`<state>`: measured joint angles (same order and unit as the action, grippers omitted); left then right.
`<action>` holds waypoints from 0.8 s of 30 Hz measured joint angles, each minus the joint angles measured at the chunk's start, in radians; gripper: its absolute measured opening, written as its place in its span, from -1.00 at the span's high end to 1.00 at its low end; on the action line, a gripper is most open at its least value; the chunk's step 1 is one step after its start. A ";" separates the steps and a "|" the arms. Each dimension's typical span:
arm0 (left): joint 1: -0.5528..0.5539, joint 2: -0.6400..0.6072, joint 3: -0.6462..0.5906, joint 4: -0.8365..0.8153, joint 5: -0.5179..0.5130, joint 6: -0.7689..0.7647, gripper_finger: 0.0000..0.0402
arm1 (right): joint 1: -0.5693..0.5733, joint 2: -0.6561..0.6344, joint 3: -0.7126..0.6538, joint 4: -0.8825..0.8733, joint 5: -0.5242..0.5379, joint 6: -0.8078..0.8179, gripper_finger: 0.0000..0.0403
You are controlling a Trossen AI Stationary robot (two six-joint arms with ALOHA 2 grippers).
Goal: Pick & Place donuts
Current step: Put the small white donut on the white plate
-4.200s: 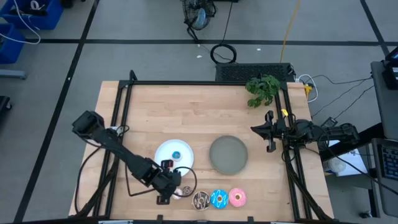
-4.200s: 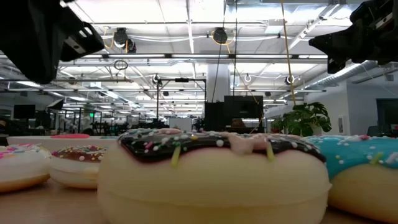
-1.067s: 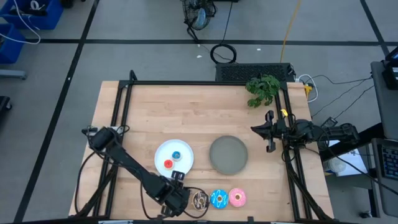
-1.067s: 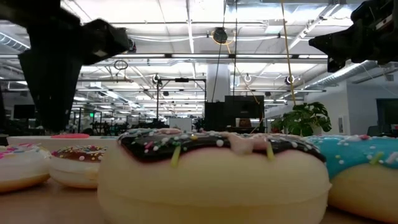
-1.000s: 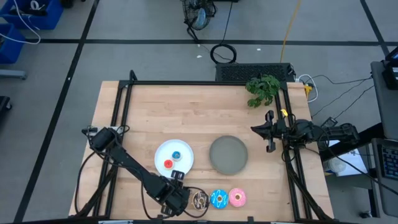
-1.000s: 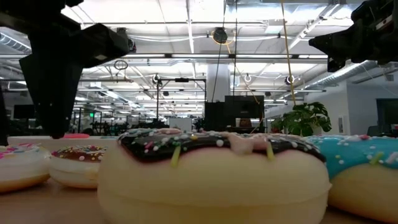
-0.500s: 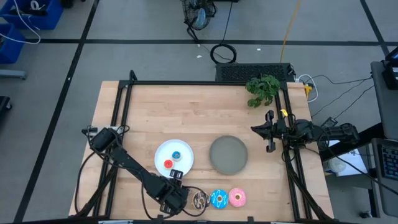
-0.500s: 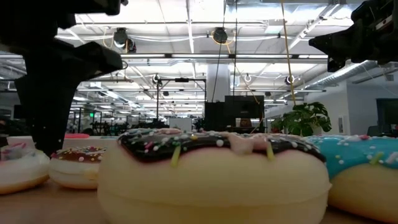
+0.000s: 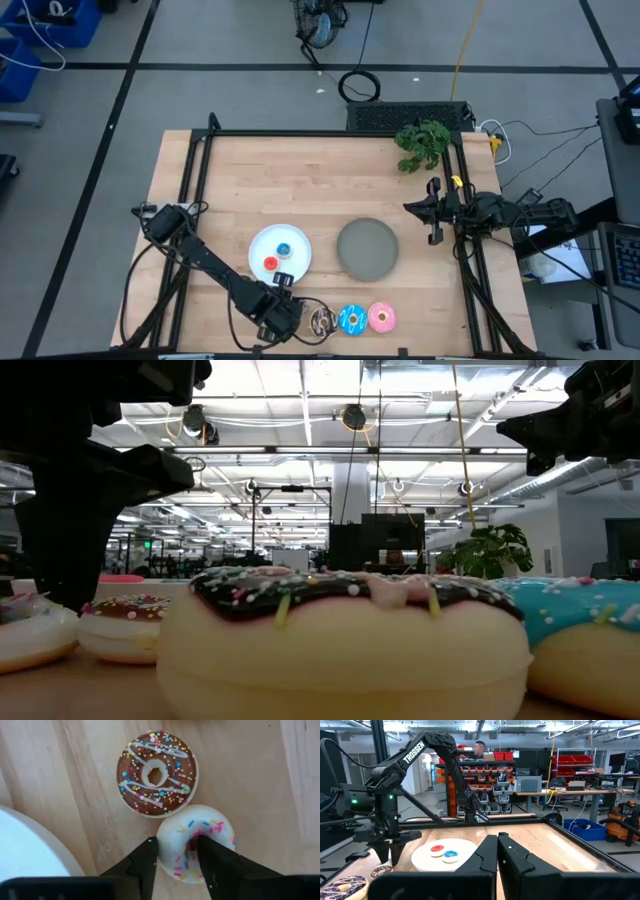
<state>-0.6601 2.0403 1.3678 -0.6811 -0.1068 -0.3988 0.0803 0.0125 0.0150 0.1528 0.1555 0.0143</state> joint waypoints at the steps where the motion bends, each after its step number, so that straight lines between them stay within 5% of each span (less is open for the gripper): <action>1: 0.001 0.000 0.000 0.000 0.005 0.000 0.39 | 0.000 0.000 0.000 0.000 0.000 0.000 1.00; 7: 0.013 0.002 -0.001 0.000 0.036 -0.006 0.92 | 0.000 0.000 0.000 0.000 0.000 0.000 1.00; 24: -0.029 -0.107 0.191 -0.442 -0.003 -0.111 0.95 | 0.000 0.000 0.000 0.000 0.000 0.000 1.00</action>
<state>-0.6888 1.9337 1.5589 -1.1230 -0.1095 -0.5101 0.0801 0.0128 0.0149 0.1524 0.1555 0.0143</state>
